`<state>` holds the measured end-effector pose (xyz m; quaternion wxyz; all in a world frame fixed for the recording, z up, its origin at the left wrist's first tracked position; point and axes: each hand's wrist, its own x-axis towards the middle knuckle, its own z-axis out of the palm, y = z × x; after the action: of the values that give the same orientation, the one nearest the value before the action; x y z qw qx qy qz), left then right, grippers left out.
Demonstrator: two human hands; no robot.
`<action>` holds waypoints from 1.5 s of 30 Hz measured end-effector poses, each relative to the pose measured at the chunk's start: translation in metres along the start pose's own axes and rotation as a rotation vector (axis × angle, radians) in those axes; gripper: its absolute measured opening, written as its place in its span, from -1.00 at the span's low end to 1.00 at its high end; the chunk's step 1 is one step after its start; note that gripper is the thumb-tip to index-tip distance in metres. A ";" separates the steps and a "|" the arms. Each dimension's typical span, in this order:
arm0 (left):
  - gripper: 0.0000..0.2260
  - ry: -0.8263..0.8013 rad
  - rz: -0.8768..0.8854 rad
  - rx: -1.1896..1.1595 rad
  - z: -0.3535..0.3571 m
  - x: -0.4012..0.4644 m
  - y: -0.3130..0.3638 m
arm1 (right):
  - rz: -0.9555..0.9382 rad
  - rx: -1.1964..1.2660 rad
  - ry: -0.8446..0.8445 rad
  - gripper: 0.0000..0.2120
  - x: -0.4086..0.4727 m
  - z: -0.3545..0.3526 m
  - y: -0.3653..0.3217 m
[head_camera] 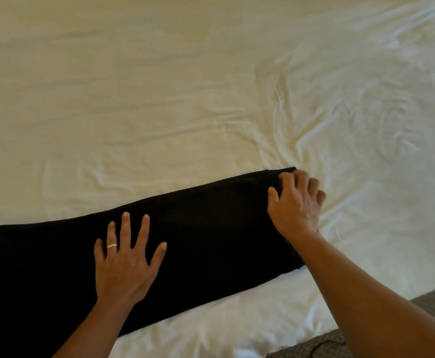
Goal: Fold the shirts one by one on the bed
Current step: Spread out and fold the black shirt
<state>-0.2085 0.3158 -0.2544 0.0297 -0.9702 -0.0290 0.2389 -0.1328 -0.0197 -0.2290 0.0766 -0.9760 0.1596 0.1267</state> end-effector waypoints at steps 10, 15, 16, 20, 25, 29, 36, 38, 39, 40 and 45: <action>-0.29 0.006 0.000 -0.010 0.006 0.001 -0.001 | -0.473 -0.190 -0.255 -0.30 -0.028 0.044 -0.019; -0.25 0.016 -0.023 -0.034 0.007 0.002 0.001 | -0.456 -0.108 -0.244 -0.32 -0.026 0.040 -0.002; -0.24 0.020 -0.024 -0.045 0.006 0.002 0.001 | -0.416 -0.012 -0.213 -0.38 -0.026 0.036 -0.004; -0.22 0.037 -0.018 -0.070 -0.001 0.002 0.001 | 0.048 0.301 0.041 -0.61 -0.014 0.013 -0.008; -0.24 0.011 -0.020 -0.073 0.000 -0.001 0.005 | 0.386 0.480 -0.183 -0.67 0.009 -0.001 -0.003; -0.28 0.046 -0.006 -0.090 -0.001 -0.002 0.005 | 0.390 0.695 -0.180 -0.84 0.018 -0.010 0.001; -0.30 0.037 0.064 -0.052 0.005 -0.005 0.009 | 0.304 0.574 -0.053 -0.80 0.016 -0.002 0.021; -0.30 0.034 0.068 -0.038 0.007 -0.005 0.008 | 0.261 0.507 -0.085 -0.79 0.014 0.004 0.024; -0.30 0.033 0.068 -0.030 0.008 -0.005 0.009 | 0.249 0.480 -0.082 -0.77 0.013 0.004 0.024; -0.29 0.030 0.070 -0.023 0.009 -0.004 0.009 | 0.236 0.437 -0.053 -0.74 0.012 0.004 0.024; -0.28 0.011 0.047 -0.019 0.014 0.000 0.010 | -0.147 0.136 0.094 -0.55 -0.009 0.002 -0.003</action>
<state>-0.2141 0.3062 -0.2675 0.0151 -0.9721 -0.0082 0.2341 -0.1407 -0.0134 -0.2281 0.1445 -0.9824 0.0993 0.0638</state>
